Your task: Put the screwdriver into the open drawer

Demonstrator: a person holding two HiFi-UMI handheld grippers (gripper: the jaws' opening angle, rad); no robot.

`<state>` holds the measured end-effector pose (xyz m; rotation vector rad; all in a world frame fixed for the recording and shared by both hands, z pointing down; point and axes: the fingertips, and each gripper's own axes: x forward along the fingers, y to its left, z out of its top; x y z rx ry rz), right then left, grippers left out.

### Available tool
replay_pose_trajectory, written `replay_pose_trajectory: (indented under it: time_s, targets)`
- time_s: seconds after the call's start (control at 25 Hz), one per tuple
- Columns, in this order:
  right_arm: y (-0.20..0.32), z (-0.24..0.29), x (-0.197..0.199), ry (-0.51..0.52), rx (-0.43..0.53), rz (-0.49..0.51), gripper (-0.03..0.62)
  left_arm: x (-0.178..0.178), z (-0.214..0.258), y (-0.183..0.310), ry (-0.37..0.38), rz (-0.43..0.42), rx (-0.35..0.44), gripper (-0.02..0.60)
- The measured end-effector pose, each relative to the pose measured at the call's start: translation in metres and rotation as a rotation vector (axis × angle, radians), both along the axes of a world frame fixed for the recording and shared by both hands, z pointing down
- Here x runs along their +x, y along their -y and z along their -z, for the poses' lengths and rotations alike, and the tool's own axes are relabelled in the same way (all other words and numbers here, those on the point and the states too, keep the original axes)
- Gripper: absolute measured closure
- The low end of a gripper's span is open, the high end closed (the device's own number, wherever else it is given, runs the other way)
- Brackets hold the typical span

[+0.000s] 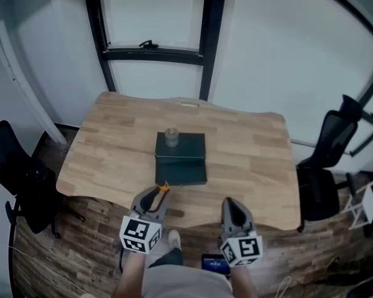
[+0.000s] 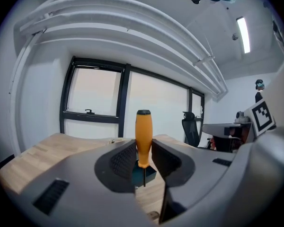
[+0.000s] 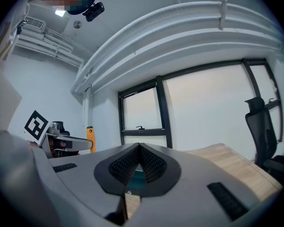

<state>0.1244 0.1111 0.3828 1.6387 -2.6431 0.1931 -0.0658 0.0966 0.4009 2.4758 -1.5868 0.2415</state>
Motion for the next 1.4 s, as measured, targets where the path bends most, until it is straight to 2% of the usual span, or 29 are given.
replay_pose_trajectory:
  time_s: [0.28, 0.52, 1.0, 1.4]
  targets:
    - [0.065, -0.008, -0.022, -0.021, -0.021, -0.035, 0.597, -0.02, -0.008, 0.072, -0.014, -0.033, -0.02, 0.48]
    - [0.096, -0.016, -0.037, -0.036, -0.033, -0.049, 0.597, -0.028, -0.015, 0.11, -0.017, -0.066, -0.026, 0.48]
    - [0.115, -0.023, -0.066, -0.065, -0.035, -0.022, 0.597, -0.048, -0.026, 0.13, -0.024, -0.048, -0.048, 0.48]
    - [0.138, -0.019, -0.066, -0.055, -0.022, -0.011, 0.597, -0.046, -0.025, 0.147, 0.002, -0.059, -0.043, 0.48]
